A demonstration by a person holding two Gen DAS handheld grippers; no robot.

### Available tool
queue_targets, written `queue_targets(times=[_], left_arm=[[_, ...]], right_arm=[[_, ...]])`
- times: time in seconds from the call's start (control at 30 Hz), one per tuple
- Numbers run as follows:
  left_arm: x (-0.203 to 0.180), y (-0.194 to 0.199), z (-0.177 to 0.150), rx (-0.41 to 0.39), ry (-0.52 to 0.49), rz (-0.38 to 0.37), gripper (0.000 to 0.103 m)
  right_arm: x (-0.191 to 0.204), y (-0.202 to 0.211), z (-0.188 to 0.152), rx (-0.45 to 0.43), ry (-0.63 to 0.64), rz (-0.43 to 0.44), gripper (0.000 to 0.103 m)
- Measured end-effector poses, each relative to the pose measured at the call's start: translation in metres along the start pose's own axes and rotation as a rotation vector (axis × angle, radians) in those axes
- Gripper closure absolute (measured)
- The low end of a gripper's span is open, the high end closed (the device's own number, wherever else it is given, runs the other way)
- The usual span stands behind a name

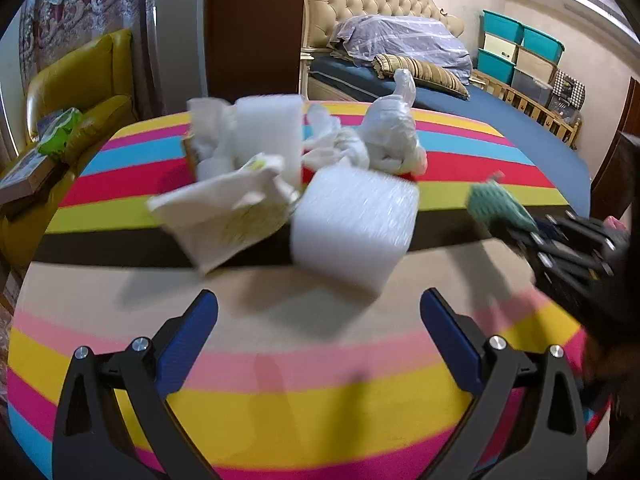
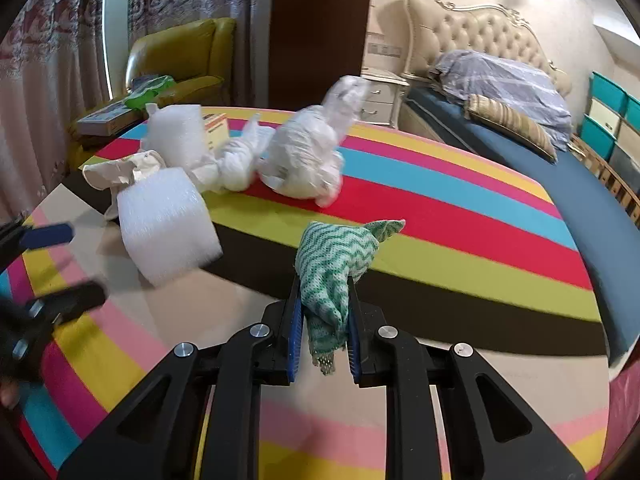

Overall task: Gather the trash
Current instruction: 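Grasp the white foam block with the left tool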

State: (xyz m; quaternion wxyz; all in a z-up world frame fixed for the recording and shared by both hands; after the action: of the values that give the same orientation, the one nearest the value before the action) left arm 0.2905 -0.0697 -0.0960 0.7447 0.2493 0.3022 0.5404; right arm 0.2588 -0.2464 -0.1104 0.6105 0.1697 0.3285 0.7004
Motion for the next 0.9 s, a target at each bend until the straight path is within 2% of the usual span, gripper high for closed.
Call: queue_targets(times=[0.2,0.27,0.3,0.33,0.5,0.9], left_arm=[[-0.017,-0.035,0.021,0.02,-0.037,0.039,0.006],[-0.021,-0.044,0.025,0.025,-0.058,0.049,0.017],[-0.024,-0.049,0.025,0.039,-0.069,0.051,0.032],[-0.026,-0.053,0.024,0.056,-0.075,0.051,0.034],[-0.035,-0.045,0.014,0.026,-0.088,0.007,0.036],[-0.042,-0.011,-0.012,-0.036,-0.092,-0.003,0.036]], right_arm=[[-0.012,0.01,-0.01,-0.011,-0.027,0.005,0.083],[-0.013,0.011,-0.011,-0.011,-0.038,0.009,0.083],[-0.015,0.01,-0.011,-0.009,-0.045,0.009,0.083],[-0.017,0.01,-0.011,-0.007,-0.052,0.01,0.083],[-0.021,0.006,-0.011,0.009,-0.088,0.024,0.083],[-0.021,0.013,-0.017,0.019,-0.111,0.019,0.083]])
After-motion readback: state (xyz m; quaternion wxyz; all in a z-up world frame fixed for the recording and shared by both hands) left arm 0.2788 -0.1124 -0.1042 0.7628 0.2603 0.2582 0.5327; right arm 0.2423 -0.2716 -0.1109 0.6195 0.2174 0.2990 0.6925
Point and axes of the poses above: each gripper's, at about its wrist camera, not at the fingertips, and y roughly against the way its jaws point, x to its left, z to its top, the point moved 5 cm from there along -y, roughly the way its jaws point, and after that the axes turned 9 degrees about -z, right-handed, at the moved point
